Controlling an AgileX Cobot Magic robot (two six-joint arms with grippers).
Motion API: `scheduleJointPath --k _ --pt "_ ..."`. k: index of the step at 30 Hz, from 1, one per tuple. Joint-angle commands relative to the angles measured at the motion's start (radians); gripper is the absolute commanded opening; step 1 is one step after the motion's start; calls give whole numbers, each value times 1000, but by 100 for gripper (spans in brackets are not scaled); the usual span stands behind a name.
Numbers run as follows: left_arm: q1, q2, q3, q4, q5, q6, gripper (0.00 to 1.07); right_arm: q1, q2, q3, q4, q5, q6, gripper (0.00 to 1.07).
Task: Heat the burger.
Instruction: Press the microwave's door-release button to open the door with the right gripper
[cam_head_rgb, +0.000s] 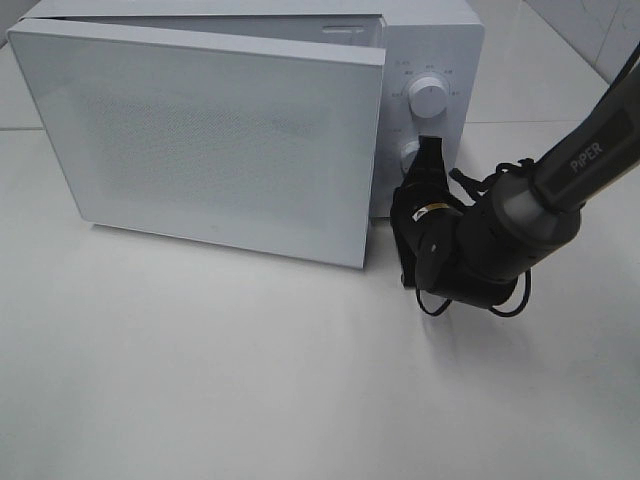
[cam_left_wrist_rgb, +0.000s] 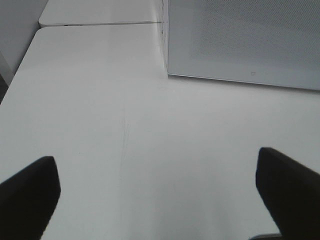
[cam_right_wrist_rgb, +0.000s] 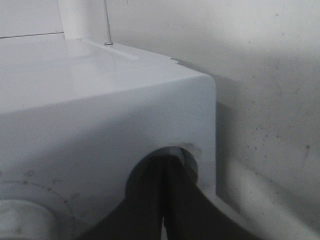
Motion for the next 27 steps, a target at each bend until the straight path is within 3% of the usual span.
scheduleJointPath --k 1,14,21,27 --pt "4 -7 4 -3 -7 0 100 -35 20 -86 -62 -136 -24 0" --pt "4 -7 4 -3 -7 0 100 -31 4 -69 -54 -116 -24 0" --pt "4 -7 4 -3 -7 0 100 -16 -62 30 -58 -22 -9 0" --pt "4 -7 4 -3 -7 0 100 -10 -90 56 -67 50 -9 0"
